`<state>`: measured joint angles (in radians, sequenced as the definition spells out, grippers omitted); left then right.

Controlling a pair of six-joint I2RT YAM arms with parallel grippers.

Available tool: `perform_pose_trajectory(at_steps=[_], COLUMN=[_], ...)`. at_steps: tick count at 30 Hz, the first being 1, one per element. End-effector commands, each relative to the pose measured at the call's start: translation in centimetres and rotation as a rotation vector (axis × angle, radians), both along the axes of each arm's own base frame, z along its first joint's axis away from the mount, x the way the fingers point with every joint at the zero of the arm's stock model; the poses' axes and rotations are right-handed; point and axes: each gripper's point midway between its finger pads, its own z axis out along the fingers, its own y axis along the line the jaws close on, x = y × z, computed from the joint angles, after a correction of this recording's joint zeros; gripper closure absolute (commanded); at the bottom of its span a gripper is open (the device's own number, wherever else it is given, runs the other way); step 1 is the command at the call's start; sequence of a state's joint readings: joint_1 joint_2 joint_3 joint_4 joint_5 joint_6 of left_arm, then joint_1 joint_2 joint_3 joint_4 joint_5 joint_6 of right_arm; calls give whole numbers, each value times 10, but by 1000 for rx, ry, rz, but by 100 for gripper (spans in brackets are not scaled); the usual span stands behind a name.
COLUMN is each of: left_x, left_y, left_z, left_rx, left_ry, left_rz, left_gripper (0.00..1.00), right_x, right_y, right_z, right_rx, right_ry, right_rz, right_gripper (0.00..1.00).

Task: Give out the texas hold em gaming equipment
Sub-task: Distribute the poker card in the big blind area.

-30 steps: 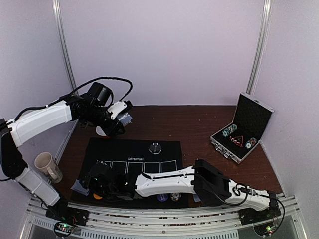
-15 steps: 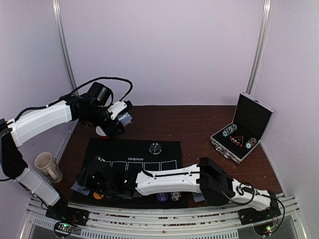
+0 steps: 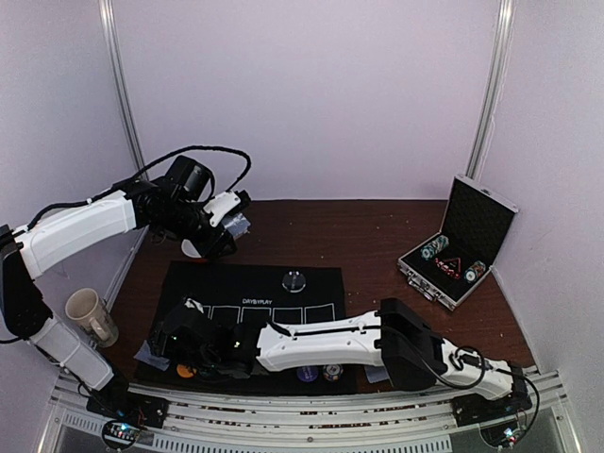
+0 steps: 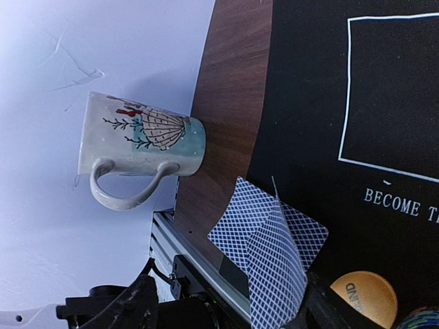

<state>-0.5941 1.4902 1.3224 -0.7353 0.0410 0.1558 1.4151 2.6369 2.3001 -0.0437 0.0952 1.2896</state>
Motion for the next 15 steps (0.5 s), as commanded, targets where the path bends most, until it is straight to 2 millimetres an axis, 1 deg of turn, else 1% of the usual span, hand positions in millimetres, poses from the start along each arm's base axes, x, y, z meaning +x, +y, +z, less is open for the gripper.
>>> perform_pose_trajectory(at_steps=[1,7,9,12,15], left_x=[6,6,6,5,5], left_y=[-1,-1,-1,-1,-1], left_z=[24,25,25,25,27], left_rx=[-42,-45,-45,-45,-47], left_ry=[-61,-63,-62,-63,-66], left_rz=[-2,-4,-4,-8,-6], left_gripper=[52,52,52,52,52], right_x=[3,4,2,-2,0], right_y=[-10,-13,-12,-8,-8], right_z=[55,55,52,46,39], right_rx=[9,-21,-23,-12,-15], right_ry=[-99,-138,-134,-107,-88], right_rz=[-30,-33,-26,-7,-8], right_gripper=[29,26,25,28,33])
